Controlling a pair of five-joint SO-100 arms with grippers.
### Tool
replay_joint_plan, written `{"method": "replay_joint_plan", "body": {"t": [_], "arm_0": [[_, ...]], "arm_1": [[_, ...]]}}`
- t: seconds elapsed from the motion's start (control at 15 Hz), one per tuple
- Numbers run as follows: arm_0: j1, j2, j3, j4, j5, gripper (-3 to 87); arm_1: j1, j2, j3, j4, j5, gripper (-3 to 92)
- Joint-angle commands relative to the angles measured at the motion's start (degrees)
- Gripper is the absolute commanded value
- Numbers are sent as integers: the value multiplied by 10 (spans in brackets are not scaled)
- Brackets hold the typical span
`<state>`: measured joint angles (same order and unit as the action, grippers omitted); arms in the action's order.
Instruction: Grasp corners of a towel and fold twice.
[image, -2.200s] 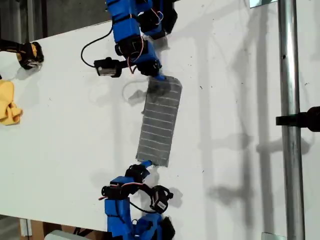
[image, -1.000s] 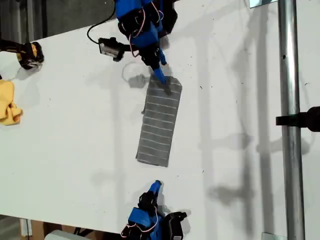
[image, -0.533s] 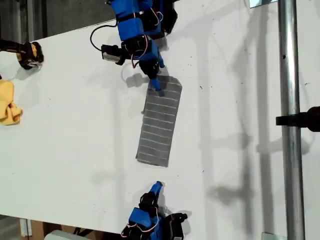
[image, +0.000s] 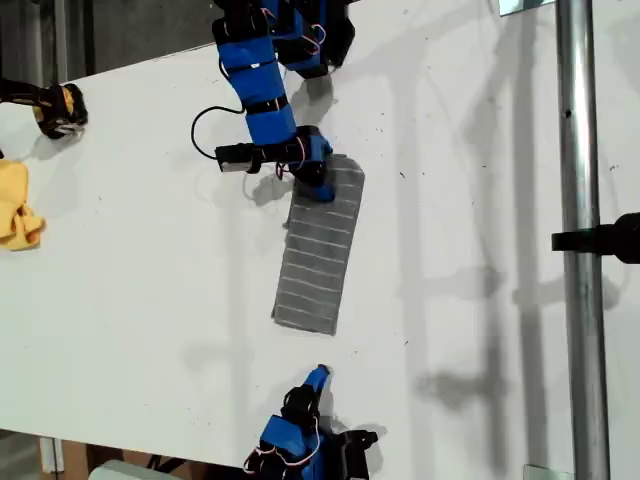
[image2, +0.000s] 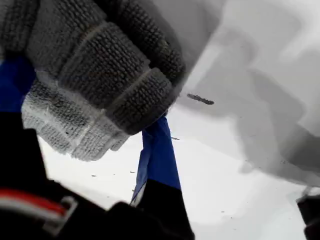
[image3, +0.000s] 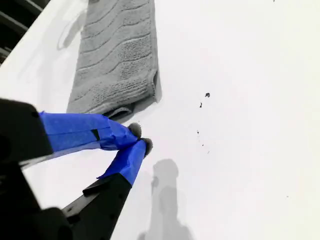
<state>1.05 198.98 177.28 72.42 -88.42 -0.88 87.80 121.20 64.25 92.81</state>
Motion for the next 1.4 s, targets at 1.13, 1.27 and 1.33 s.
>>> {"method": "replay_joint_plan", "body": {"t": [1.13, 1.27, 1.33], "arm_0": [[18, 4, -20, 5, -18, -12], [20, 4, -19, 6, -20, -12], [22, 4, -19, 6, -20, -12]], "arm_1": [[30, 379, 81, -128, -85, -2], [36, 229, -25, -160, -122, -2], [36, 172, -63, -168, -131, -2]]}}
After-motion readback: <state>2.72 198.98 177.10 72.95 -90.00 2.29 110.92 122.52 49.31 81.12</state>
